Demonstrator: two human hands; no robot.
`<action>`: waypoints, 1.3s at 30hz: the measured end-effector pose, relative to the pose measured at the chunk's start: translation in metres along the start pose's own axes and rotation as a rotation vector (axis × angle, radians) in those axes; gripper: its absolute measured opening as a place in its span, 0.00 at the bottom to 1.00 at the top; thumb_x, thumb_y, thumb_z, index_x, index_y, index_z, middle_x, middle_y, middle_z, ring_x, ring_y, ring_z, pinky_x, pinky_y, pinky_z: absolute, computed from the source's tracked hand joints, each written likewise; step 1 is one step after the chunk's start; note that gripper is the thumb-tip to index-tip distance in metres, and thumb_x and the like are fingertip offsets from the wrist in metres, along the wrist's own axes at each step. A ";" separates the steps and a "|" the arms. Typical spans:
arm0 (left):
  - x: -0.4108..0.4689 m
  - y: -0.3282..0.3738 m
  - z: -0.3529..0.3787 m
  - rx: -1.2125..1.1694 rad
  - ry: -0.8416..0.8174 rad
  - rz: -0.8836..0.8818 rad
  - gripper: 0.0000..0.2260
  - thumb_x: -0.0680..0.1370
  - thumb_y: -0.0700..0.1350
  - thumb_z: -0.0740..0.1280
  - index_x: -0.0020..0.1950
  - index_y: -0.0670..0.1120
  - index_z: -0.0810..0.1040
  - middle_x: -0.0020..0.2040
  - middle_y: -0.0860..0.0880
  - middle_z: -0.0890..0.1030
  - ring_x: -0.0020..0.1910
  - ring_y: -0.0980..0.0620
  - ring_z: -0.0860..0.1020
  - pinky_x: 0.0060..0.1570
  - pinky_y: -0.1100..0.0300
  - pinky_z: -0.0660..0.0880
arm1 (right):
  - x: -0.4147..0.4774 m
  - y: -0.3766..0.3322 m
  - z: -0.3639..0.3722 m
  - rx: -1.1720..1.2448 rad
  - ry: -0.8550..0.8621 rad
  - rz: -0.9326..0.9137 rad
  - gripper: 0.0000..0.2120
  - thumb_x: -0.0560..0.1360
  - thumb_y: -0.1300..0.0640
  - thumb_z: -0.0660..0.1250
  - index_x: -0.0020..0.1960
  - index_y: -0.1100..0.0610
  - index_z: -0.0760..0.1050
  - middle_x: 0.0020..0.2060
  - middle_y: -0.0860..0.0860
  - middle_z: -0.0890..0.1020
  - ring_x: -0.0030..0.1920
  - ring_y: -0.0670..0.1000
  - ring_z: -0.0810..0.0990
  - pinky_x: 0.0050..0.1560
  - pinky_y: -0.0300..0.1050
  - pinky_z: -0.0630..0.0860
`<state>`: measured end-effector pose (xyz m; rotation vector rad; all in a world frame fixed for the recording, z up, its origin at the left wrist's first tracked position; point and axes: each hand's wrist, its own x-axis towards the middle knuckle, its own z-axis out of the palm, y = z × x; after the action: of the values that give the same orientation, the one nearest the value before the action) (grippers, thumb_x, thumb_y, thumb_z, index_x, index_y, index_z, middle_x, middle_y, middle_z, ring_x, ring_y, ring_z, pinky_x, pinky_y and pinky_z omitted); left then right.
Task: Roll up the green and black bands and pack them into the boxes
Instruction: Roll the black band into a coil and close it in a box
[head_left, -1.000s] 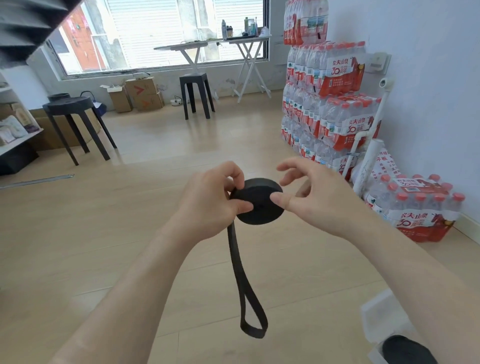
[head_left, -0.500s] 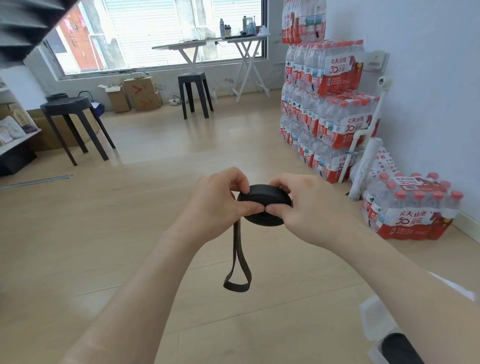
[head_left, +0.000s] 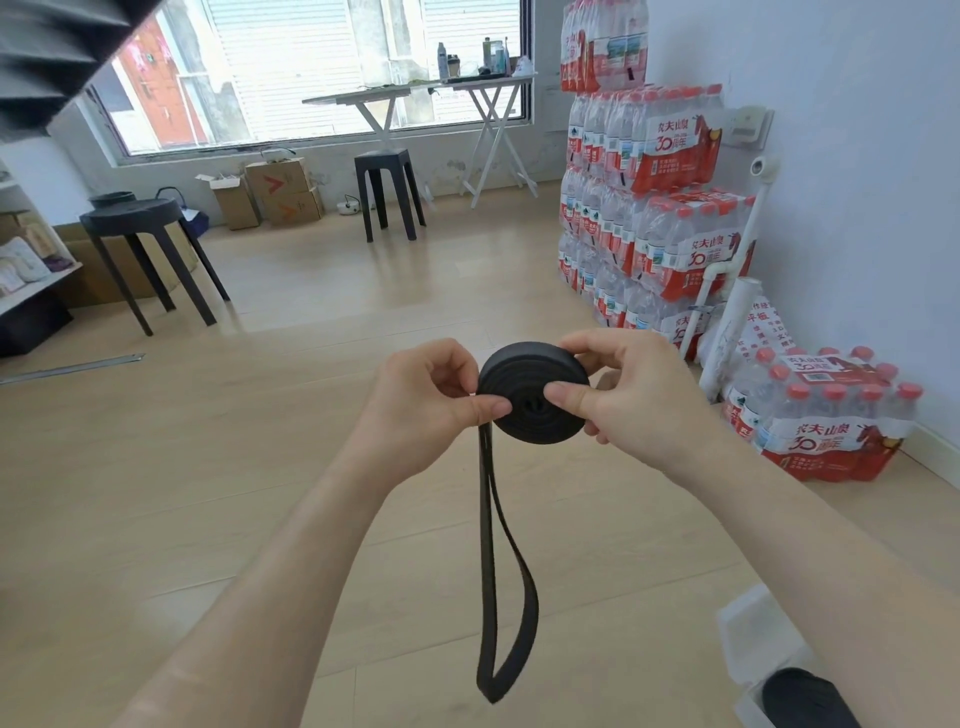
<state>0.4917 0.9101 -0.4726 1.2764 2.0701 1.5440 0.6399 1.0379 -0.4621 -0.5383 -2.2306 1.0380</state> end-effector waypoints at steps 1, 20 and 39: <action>0.000 0.000 0.000 -0.054 -0.005 -0.015 0.14 0.66 0.37 0.78 0.36 0.45 0.72 0.34 0.48 0.81 0.34 0.50 0.78 0.39 0.54 0.76 | 0.000 0.000 0.000 0.075 0.003 0.038 0.11 0.72 0.61 0.73 0.47 0.45 0.78 0.38 0.49 0.80 0.25 0.43 0.76 0.28 0.42 0.76; -0.001 0.008 -0.002 -0.388 0.004 -0.096 0.10 0.70 0.39 0.73 0.40 0.47 0.73 0.36 0.50 0.83 0.33 0.55 0.76 0.38 0.61 0.70 | -0.001 0.003 0.015 0.693 0.032 0.314 0.12 0.76 0.65 0.67 0.59 0.65 0.74 0.42 0.57 0.79 0.24 0.49 0.75 0.24 0.36 0.74; -0.011 0.023 -0.005 0.444 -0.163 0.191 0.21 0.70 0.36 0.71 0.49 0.60 0.70 0.39 0.51 0.82 0.31 0.51 0.73 0.40 0.55 0.76 | -0.005 -0.015 -0.006 -0.424 -0.087 -0.100 0.30 0.67 0.40 0.69 0.68 0.38 0.64 0.54 0.40 0.79 0.39 0.43 0.78 0.50 0.47 0.75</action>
<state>0.5065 0.8995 -0.4541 1.7305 2.3161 1.0274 0.6457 1.0295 -0.4494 -0.5591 -2.5409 0.5450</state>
